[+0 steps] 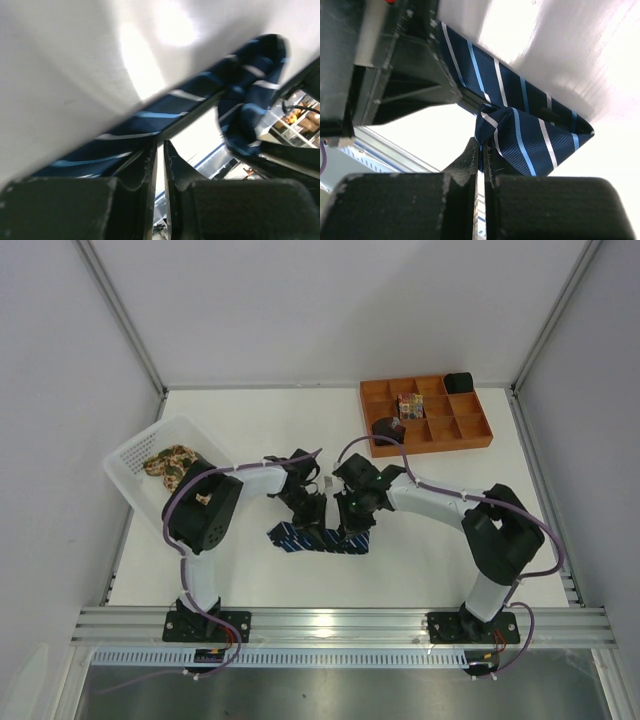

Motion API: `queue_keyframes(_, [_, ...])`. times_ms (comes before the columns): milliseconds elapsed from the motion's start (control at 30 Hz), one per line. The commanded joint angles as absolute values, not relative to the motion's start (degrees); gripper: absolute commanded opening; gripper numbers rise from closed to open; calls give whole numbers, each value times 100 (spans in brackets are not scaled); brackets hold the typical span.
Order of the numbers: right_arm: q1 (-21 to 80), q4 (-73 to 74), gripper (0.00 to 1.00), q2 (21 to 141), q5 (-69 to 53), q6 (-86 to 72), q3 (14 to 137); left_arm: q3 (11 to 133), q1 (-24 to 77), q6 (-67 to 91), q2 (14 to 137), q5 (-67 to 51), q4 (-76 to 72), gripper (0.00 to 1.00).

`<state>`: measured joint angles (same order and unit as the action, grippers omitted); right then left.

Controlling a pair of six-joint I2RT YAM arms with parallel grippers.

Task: Roll the ties
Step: Roll the tie

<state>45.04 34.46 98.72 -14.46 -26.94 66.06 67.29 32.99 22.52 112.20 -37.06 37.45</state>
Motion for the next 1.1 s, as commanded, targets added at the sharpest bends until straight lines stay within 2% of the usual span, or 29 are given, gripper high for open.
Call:
queue_keyframes(0, [4526,3393,0,10010,-1450,-2610,6890,6478,3164,2013,11047,-3542,3727,14])
queue_keyframes(133, [4561,3436,0,10213,-1476,-2593,7013,6381,3164,2021,11223,-3577,3577,14])
queue_keyframes(533, [4623,3445,9,10802,-1731,-2646,7163,6117,3147,2145,11109,-3691,3358,13])
queue_keyframes(700, [4623,3393,24,10802,-1801,-2628,7093,6082,3111,2127,11101,-3691,3349,14])
queue_keyframes(767, [4640,3366,26,10776,-1872,-2610,7119,6091,3094,2118,11109,-3700,3357,14])
queue_keyframes(900, [4597,3384,40,10574,-2082,-2514,7102,6152,3059,2118,11083,-3744,3384,14])
queue_keyframes(1067, [4448,3349,45,10292,-2276,-2549,6988,6275,3024,2048,11057,-3753,3498,14])
